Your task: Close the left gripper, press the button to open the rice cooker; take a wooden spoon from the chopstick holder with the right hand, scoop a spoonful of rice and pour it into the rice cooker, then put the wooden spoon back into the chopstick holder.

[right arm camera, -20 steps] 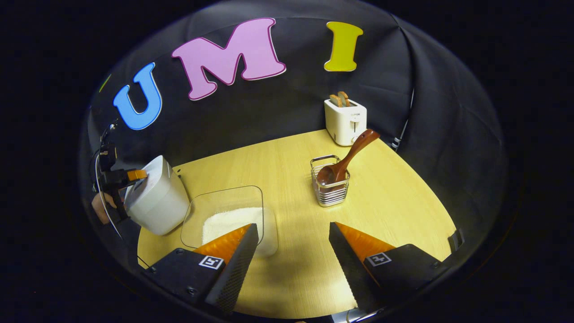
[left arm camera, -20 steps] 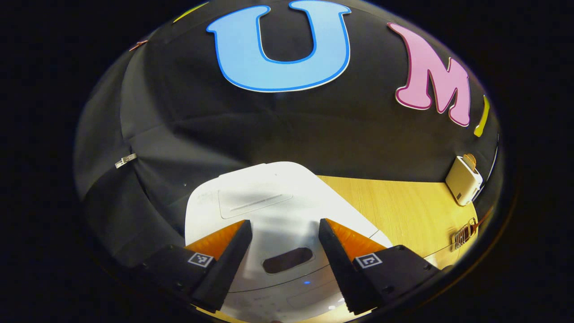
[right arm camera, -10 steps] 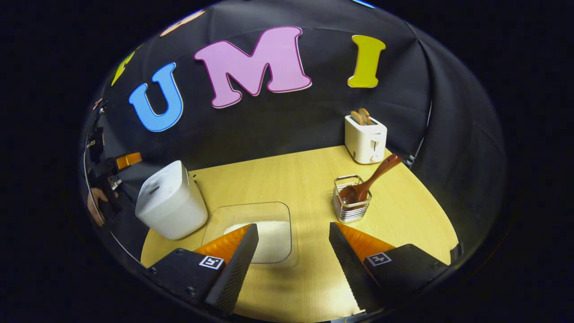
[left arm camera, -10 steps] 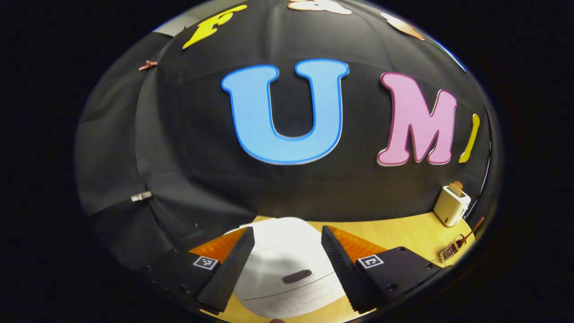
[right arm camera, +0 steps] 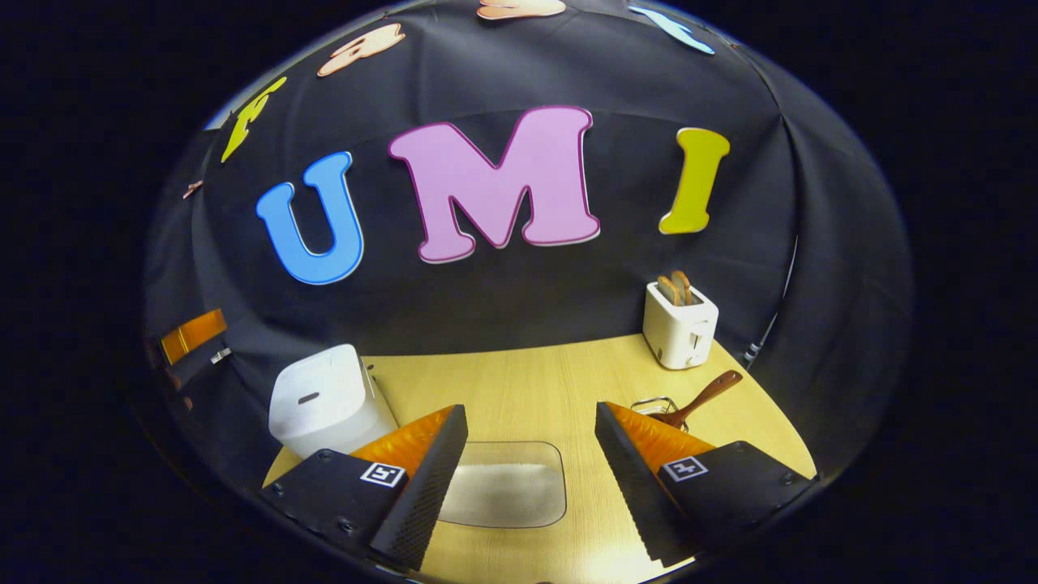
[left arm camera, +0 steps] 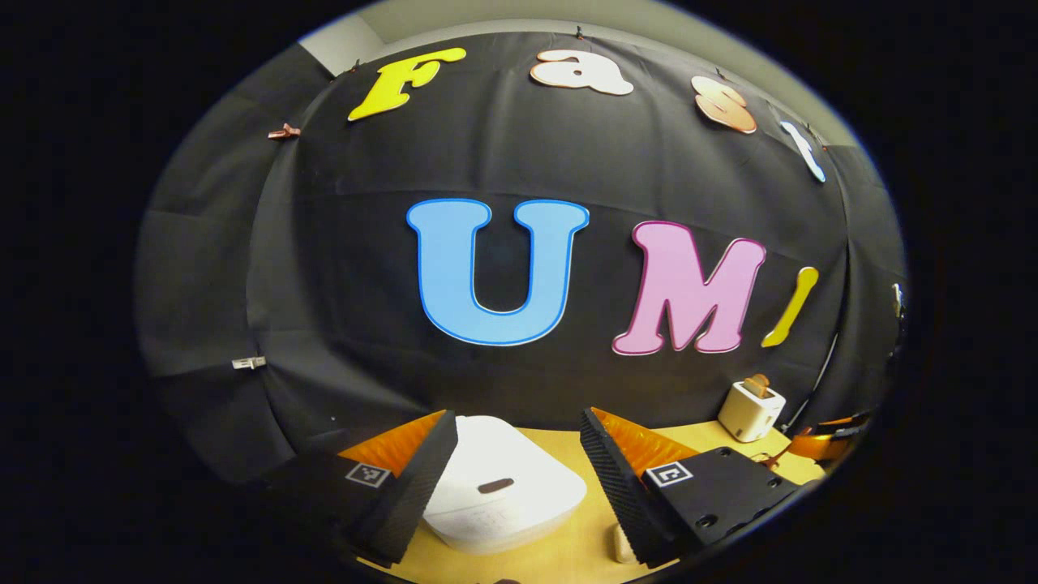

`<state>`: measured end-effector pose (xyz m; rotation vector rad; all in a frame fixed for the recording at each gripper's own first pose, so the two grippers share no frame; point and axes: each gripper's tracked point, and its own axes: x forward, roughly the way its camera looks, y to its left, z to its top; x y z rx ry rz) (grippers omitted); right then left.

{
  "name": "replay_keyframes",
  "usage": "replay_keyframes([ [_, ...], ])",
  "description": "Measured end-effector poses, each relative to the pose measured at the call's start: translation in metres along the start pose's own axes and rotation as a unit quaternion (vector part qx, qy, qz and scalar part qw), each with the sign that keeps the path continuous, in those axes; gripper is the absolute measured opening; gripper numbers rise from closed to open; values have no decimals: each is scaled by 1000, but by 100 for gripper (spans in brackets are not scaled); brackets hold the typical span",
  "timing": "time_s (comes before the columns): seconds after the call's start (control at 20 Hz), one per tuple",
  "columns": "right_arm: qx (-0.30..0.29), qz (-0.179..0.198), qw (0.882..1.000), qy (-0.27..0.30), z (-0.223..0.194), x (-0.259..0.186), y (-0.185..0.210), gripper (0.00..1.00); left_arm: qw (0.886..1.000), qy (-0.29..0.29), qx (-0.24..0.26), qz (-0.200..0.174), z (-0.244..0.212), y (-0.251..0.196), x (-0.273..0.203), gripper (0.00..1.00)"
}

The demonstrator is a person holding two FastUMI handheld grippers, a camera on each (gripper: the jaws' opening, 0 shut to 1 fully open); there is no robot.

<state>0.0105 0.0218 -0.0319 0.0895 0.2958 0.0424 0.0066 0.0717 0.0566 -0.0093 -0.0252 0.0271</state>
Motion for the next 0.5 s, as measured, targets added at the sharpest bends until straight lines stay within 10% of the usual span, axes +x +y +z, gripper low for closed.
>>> replay_keyframes([
  [0.5, -6, 8, 997, -74, 34, -75, 9, 98, 997, 32, -68, -16, -28, -24, -80, 95],
])
